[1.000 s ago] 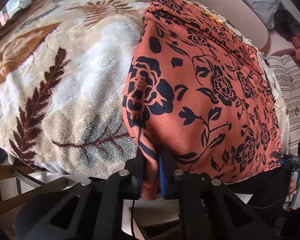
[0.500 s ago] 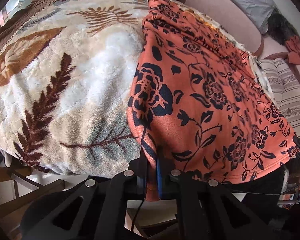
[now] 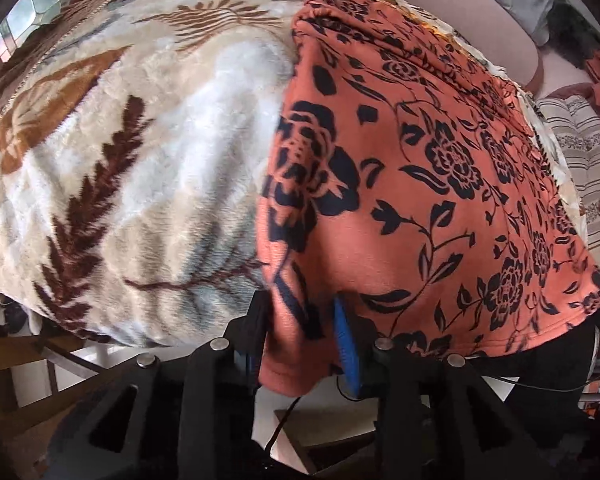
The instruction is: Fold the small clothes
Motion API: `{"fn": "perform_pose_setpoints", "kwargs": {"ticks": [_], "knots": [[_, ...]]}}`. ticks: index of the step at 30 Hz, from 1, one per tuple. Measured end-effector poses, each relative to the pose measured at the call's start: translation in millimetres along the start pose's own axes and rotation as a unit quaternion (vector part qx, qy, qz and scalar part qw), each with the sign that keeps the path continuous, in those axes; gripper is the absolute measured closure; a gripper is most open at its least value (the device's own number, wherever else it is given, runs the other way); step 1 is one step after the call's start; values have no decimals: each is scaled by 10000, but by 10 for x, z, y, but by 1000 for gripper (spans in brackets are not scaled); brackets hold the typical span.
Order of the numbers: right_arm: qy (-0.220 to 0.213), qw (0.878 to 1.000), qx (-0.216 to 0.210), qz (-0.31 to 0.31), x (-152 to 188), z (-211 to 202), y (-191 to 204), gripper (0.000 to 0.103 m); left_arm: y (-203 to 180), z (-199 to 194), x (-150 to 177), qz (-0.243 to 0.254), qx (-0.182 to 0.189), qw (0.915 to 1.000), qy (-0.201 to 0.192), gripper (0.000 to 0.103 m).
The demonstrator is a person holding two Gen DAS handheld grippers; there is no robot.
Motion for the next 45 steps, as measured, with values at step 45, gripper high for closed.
{"fn": "perform_pose_setpoints", "kwargs": {"ticks": [45], "knots": [[-1510,9804,-1217,-351,-1869,-152,757,96,22,-812,-2190,-652,1885,9716,-1274,97]]}}
Point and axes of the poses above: each gripper's, at about its wrist camera, not at the fingertips, and z roughly the way its jaws point, y to its left, x to its underside, the point moved 1 cm from there along z, roughly the way its jaws point, and after that the axes turned 3 degrees about -x, right-handed, at the moved point
